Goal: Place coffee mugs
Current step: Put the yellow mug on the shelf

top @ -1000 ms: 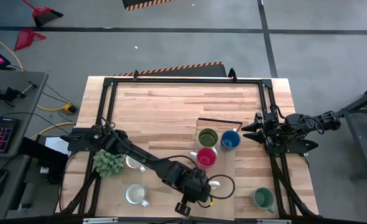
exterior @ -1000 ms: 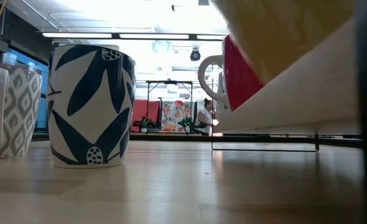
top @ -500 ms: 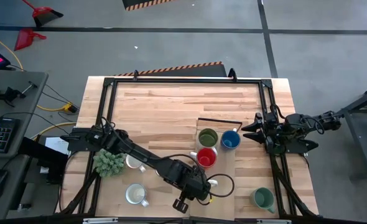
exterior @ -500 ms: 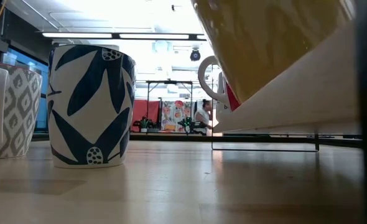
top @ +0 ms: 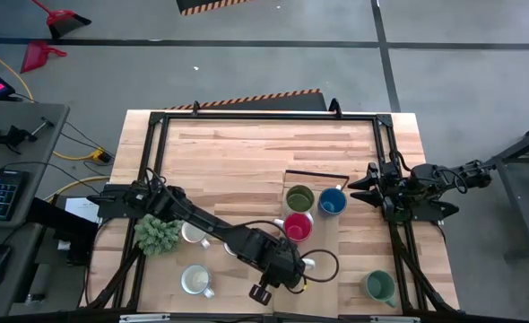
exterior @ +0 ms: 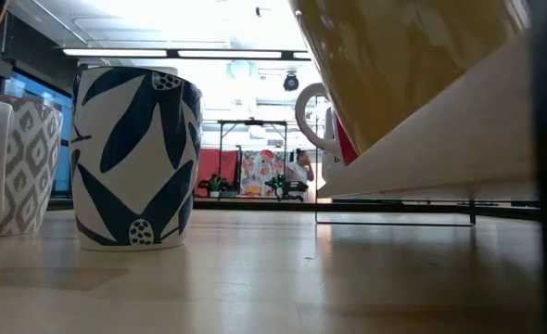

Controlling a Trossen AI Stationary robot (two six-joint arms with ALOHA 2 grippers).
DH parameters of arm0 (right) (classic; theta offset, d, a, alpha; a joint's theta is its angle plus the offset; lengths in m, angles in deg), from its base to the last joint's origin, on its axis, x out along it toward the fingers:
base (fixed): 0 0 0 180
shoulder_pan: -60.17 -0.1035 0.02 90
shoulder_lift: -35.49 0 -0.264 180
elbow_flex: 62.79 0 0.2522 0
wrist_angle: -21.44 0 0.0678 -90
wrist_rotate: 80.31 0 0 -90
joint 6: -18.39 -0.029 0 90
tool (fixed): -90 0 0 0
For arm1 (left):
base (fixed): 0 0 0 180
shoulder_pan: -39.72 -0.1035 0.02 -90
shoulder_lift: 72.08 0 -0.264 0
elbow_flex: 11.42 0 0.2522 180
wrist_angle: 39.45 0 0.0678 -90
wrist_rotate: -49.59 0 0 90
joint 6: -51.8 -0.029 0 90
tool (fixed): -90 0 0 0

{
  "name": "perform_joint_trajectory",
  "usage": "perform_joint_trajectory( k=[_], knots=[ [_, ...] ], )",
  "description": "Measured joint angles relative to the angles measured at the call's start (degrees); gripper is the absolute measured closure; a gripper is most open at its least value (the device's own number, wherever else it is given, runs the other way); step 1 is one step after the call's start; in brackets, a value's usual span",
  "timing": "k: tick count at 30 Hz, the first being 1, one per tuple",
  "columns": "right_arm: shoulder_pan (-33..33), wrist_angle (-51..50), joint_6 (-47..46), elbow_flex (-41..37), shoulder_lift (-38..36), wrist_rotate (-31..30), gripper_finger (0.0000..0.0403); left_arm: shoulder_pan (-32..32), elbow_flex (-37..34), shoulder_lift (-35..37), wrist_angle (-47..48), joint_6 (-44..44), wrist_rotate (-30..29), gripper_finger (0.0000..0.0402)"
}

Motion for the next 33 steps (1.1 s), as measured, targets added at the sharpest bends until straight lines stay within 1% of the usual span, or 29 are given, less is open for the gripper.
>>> perform_joint_trajectory(
  k=[4, 8, 18, 24, 33],
  knots=[
    [0.0, 0.0, 0.1, 0.0, 0.0, 0.0, 0.0256, 0.1, 0.0, 0.0, -0.6, -1.1, -0.3, 0.0378],
    [0.0, -0.3, 0.2, 0.0, 0.0, 0.0, 0.0256, 0.1, 0.0, 0.0, -3.5, -1.2, -1.5, 0.0365],
    [0.0, -0.4, 0.2, 0.0, 0.0, 0.0, 0.0256, 0.0, 0.0, 0.1, -3.6, 0.1, -2.5, 0.0299],
    [0.0, -0.4, 0.2, 0.0, 0.0, 0.0, 0.0256, 0.2, 0.0, 0.1, -3.6, 0.2, -2.5, 0.0275],
    [0.0, -2.3, -0.3, 0.0, 0.0, 0.0, 0.0256, 0.1, 5.4, 0.0, -3.4, 1.6, -3.1, 0.0253]
  ],
)
